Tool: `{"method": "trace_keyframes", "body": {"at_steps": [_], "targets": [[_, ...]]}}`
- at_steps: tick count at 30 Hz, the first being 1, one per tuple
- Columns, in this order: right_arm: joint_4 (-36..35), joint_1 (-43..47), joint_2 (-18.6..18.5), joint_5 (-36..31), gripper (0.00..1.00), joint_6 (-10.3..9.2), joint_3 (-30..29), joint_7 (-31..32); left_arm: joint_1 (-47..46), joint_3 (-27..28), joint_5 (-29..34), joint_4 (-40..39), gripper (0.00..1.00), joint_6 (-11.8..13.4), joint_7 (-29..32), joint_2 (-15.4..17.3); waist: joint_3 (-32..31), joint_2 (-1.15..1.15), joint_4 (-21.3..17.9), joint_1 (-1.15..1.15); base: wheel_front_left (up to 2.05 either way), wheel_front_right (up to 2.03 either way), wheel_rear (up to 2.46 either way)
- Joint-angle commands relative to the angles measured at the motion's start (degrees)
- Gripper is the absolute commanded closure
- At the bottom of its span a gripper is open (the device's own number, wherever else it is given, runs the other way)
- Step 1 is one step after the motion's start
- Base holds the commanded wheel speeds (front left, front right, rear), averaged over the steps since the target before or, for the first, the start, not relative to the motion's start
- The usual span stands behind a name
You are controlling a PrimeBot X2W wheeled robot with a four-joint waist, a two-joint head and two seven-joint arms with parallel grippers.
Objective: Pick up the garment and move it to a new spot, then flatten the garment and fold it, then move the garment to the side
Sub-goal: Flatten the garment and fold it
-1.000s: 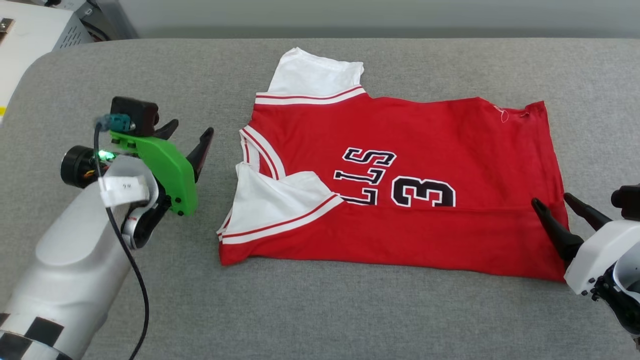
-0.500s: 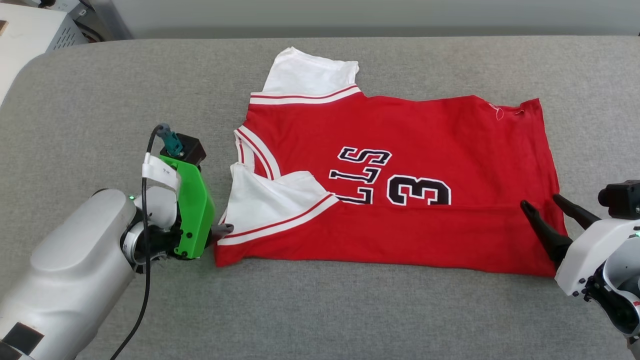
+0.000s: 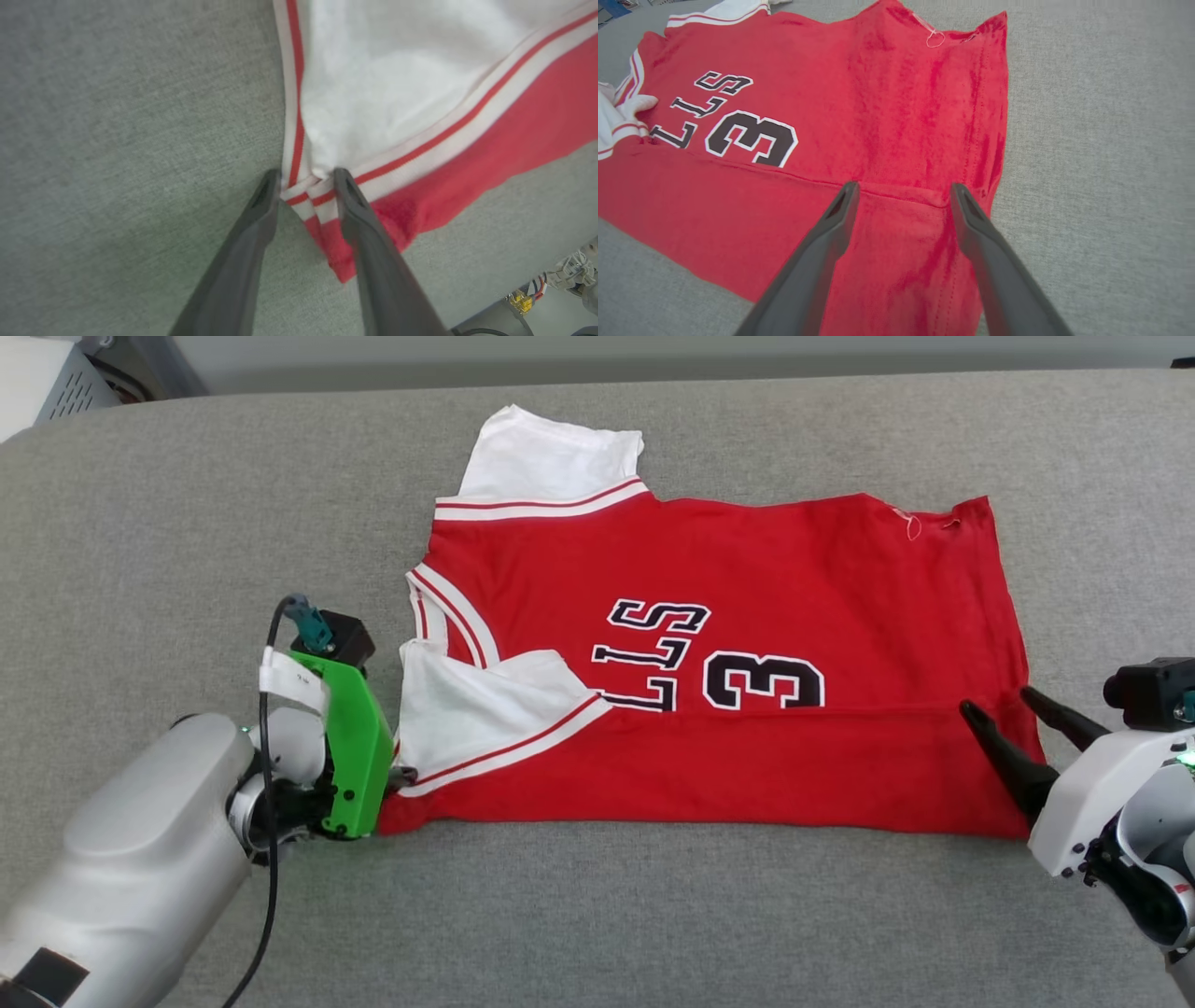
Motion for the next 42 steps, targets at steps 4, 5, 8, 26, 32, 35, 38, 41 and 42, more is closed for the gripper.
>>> {"method": "trace_keyframes", "body": {"at_steps": [4,5,8,26,32,35,38,41,42], "targets": [[-1.7,-2.5,-2.8,-0.8,0.0,-0.05,-0.3,1.4,2.9,-1.7,0.2,-1.3,1.0,-0.1,-4.7,-0.4,-2.6,0.0,0.8,0.0,0.0,0.0,0.0],[-2.2,-2.9,-3.6,-0.8,0.0,-0.05,-0.4,2.2,2.8,-1.7,0.4,-1.8,1.0,-0.1,-5.8,0.0,-2.9,0.0,0.9,0.0,0.0,0.0,0.0],[-4.1,-4.3,-7.2,-0.1,0.0,-0.05,-0.2,7.2,2.6,-1.1,0.3,-3.8,1.0,-0.2,-9.2,1.5,-3.8,0.0,1.3,0.0,0.0,0.0,0.0],[2.6,-3.9,-10.1,7.4,0.0,-0.05,6.3,31.5,2.2,-0.6,1.9,-9.2,1.0,0.6,-14.8,2.8,-0.5,0.0,4.1,0.0,0.0,0.0,0.0],[8.9,-1.9,-5.5,7.4,0.0,-0.05,9.4,29.4,2.7,-0.8,2.2,-8.2,1.0,0.5,-16.2,2.3,0.1,0.0,4.6,0.0,0.0,0.0,0.0],[9.8,-2.1,-5.2,8.3,1.0,-0.05,9.9,26.1,3.5,-0.9,2.0,-7.5,1.0,0.5,-17.0,2.0,-0.5,0.0,4.6,0.0,0.0,0.0,0.0],[8.9,-3.1,-6.3,8.4,1.0,-0.05,10.2,22.2,4.5,-0.4,1.4,-7.0,1.0,0.5,-18.5,2.1,-2.0,0.0,4.1,0.0,0.0,0.0,0.0],[6.8,-3.5,-7.7,9.2,1.0,-0.05,9.6,19.4,6.0,0.0,0.8,-7.4,1.0,0.4,-19.8,2.9,-4.1,0.0,3.6,0.0,0.0,0.0,0.0],[6.0,-3.3,-8.2,9.5,1.0,-0.05,9.4,18.7,6.5,0.1,0.8,-7.8,1.0,0.5,-20.0,3.4,-4.6,0.0,3.4,0.0,0.0,0.0,0.0]]}}
